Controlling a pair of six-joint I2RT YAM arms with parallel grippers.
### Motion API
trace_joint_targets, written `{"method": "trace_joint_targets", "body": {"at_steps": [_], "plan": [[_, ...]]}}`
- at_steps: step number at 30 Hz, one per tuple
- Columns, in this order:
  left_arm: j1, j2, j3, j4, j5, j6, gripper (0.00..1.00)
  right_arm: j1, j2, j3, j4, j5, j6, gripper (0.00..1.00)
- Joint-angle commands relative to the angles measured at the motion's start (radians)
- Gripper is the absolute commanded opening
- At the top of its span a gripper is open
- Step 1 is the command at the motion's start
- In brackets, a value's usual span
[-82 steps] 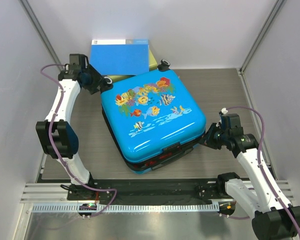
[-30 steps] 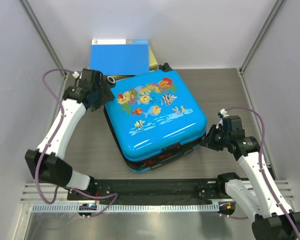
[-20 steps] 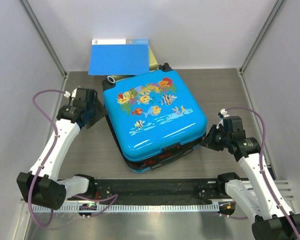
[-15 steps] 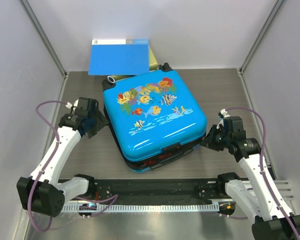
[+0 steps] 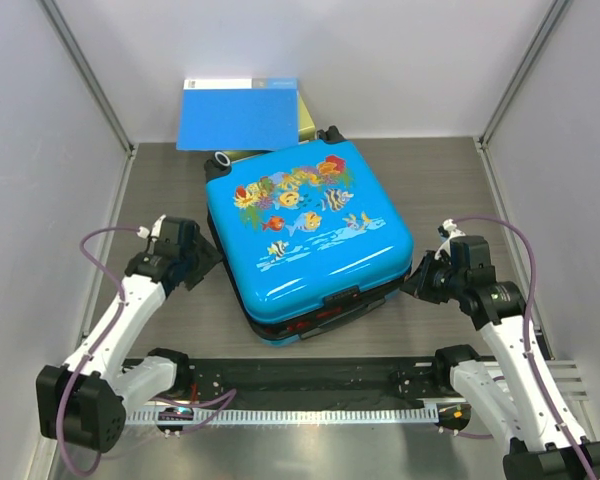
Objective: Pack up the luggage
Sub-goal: Zip the luggage at the center of the board.
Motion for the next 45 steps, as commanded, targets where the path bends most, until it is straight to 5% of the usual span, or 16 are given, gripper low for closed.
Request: {"method": "trace_joint_targets", "body": {"at_steps": [1, 10, 27, 34, 36, 38, 41, 45], "plan": [[-0.008, -0.04, -0.025, 0.124, 0.015, -0.048, 0.67, 0.009, -0.041, 0.018, -0.006, -0.095, -0.001, 0.02], [-0.006, -0.128, -0.04, 0.122, 0.012, -0.092, 0.67, 0.009, -0.051, 0.019, -0.012, -0.078, 0.016, 0.02], [-0.006, -0.037, -0.118, 0.134, 0.01, -0.046, 0.64, 0.009, -0.051, 0.016, -0.032, -0.072, 0.013, 0.02], [-0.006, -0.077, -0.14, 0.14, 0.016, -0.06, 0.33, 0.009, -0.053, 0.016, -0.053, -0.005, 0.03, 0.01], [-0.006, -0.08, -0.14, 0.14, 0.019, -0.062, 0.17, 0.009, -0.067, 0.024, -0.062, 0.059, 0.043, 0.02], [-0.006, -0.086, -0.135, 0.145, 0.029, -0.065, 0.0, 0.009, -0.074, 0.041, -0.068, 0.113, 0.059, 0.15], [-0.006, -0.076, -0.12, 0.163, 0.029, -0.059, 0.0, 0.009, -0.073, 0.049, -0.087, 0.219, 0.096, 0.45], [0.0, -0.04, -0.085, 0.174, 0.038, -0.043, 0.0, 0.009, -0.045, 0.05, -0.035, 0.215, 0.083, 0.55]]}}
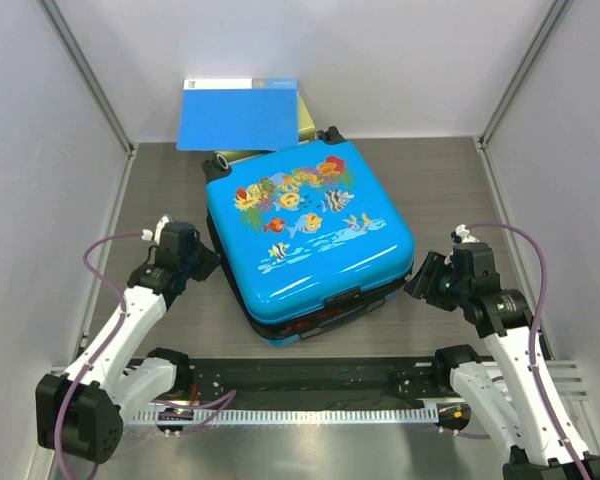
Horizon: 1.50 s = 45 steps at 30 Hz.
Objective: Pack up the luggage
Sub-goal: Zip the luggage at the center of the board.
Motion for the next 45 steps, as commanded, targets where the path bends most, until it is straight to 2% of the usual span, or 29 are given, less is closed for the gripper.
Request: {"method": "trace_joint_targets", "body": {"at_steps": [1, 11, 19, 27, 33, 39, 45], "plan": [[0.013, 0.041, 0.03, -0.032, -0.002, 0.025, 0.0, 0.006, 0.011, 0.023, 0.067, 0.041, 0.009, 0.55], [0.07, 0.162, 0.085, 0.034, 0.067, 0.039, 0.0, 0.006, -0.08, -0.037, 0.236, 0.034, -0.015, 0.59], [0.157, 0.238, 0.119, 0.072, 0.139, 0.068, 0.0, 0.006, 0.055, -0.046, 0.282, -0.027, -0.041, 0.57], [0.203, 0.333, 0.168, 0.129, 0.191, 0.09, 0.0, 0.006, 0.081, -0.078, 0.322, -0.042, -0.058, 0.56], [0.225, 0.386, 0.221, 0.132, 0.219, 0.108, 0.0, 0.006, 0.141, -0.071, 0.321, -0.032, -0.078, 0.54], [0.232, 0.38, 0.246, 0.114, 0.222, 0.128, 0.0, 0.006, 0.118, -0.017, 0.261, 0.065, -0.09, 0.56], [0.234, 0.376, 0.251, 0.1, 0.234, 0.142, 0.0, 0.006, 0.17, 0.036, 0.259, -0.004, -0.179, 0.56]]}}
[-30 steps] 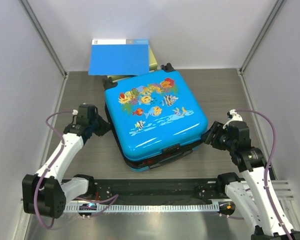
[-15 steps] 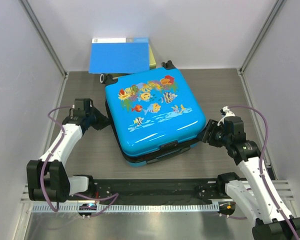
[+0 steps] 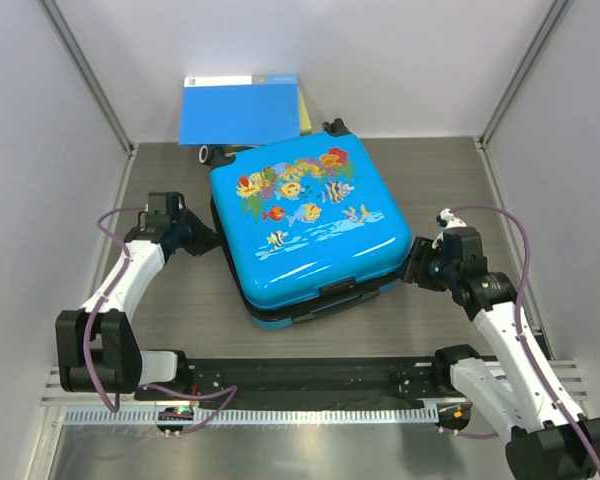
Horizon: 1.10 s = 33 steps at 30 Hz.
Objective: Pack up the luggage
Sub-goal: Zip the luggage at the center of the board.
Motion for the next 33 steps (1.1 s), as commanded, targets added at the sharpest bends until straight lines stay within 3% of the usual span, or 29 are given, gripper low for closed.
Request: {"method": "trace_joint_targets", "body": {"at_steps": [1, 11, 24, 33], "plan": [[0.025, 0.024, 0.023, 0.085, -0.095, 0.011, 0.0, 0.0, 0.07, 0.087, 0.003, -0.016, -0.095, 0.56], [0.025, -0.004, 0.009, 0.083, -0.091, 0.016, 0.0, 0.001, 0.164, 0.232, -0.115, -0.086, -0.144, 0.57], [0.025, -0.013, -0.004, 0.106, -0.074, 0.007, 0.0, 0.001, 0.099, 0.029, 0.031, -0.135, -0.126, 0.58], [0.026, -0.009, 0.0, 0.109, -0.068, 0.005, 0.0, 0.001, 0.09, -0.002, 0.129, -0.115, -0.15, 0.56]]}}
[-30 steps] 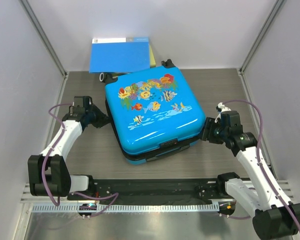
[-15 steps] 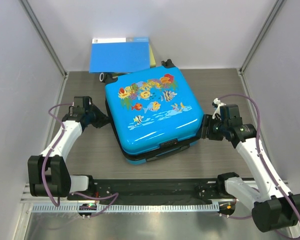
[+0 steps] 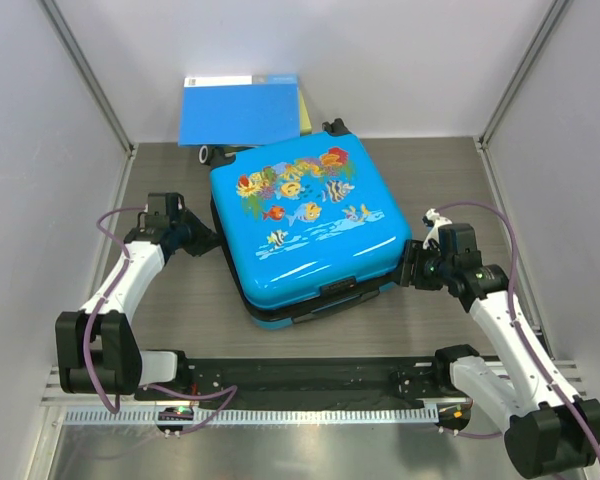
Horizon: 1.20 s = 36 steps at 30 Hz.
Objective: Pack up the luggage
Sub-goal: Zip the luggage at the center of the board.
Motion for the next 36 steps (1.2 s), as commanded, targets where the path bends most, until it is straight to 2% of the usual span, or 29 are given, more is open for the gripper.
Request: {"method": "trace_joint_targets", "body": {"at_steps": [1, 10, 12, 24, 31, 36], "plan": [[0.023, -0.003, 0.006, 0.101, -0.068, -0.002, 0.0, 0.001, -0.004, -0.019, 0.148, -0.005, -0.02, 0.56], [0.025, -0.015, 0.006, 0.094, -0.074, -0.004, 0.0, 0.0, -0.057, -0.011, 0.137, 0.067, -0.002, 0.58], [0.052, -0.017, 0.003, 0.094, -0.074, -0.005, 0.0, 0.001, -0.058, -0.028, 0.154, 0.087, 0.006, 0.59], [0.055, -0.023, 0.003, 0.098, -0.084, -0.019, 0.0, 0.0, 0.08, 0.023, 0.215, -0.042, -0.095, 0.59], [0.057, -0.034, 0.003, 0.091, -0.096, -0.019, 0.0, 0.0, 0.017, 0.046, 0.24, 0.027, -0.173, 0.61], [0.058, -0.035, -0.003, 0.089, -0.1, -0.02, 0.0, 0.001, 0.066, 0.04, 0.262, -0.039, -0.21, 0.63]]}}
